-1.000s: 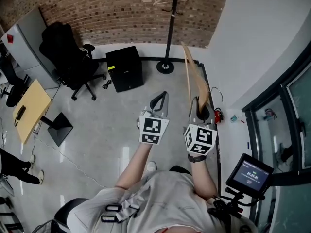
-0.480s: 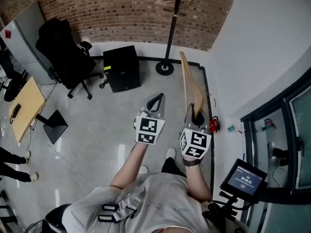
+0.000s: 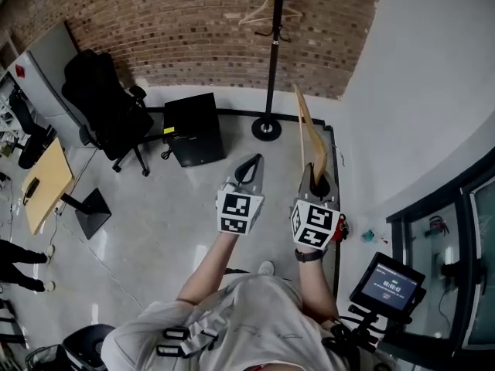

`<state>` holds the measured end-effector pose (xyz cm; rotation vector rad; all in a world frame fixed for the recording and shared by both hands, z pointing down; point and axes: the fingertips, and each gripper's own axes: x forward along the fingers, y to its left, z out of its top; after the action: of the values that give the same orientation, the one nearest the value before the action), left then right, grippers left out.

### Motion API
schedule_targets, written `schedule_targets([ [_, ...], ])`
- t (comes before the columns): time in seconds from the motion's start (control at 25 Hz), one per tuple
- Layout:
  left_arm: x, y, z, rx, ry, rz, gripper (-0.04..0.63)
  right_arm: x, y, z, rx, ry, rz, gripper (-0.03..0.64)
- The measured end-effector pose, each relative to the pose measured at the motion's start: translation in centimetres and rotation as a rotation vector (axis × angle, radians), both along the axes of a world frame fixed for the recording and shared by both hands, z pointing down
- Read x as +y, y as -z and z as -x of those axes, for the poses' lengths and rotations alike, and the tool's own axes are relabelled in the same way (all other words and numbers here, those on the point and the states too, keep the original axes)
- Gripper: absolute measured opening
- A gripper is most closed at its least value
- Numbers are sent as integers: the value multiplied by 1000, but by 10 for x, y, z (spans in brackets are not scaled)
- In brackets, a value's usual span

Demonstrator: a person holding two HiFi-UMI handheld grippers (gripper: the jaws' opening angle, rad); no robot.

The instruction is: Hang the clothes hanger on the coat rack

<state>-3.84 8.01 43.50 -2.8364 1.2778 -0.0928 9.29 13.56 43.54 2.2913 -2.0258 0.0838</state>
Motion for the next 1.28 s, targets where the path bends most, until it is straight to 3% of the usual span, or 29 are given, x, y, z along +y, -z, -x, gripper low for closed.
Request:
schedule_targets([
  [0.32,-2,-29,-7,-42,36,57,2,-6,-40,-7,-100,38,79,41],
  [0.52,-66,-44,-42,-26,53,93,2,-70,-52,-30,-88,79,88,41],
  [0.88,-177,-51,-87,17,-3,88,2,-172,-61,-47,-41,79,121,41],
  [1.28,-333,-16,-101,51,-27,52,2,-324,-36,-56,22,96,92,41],
])
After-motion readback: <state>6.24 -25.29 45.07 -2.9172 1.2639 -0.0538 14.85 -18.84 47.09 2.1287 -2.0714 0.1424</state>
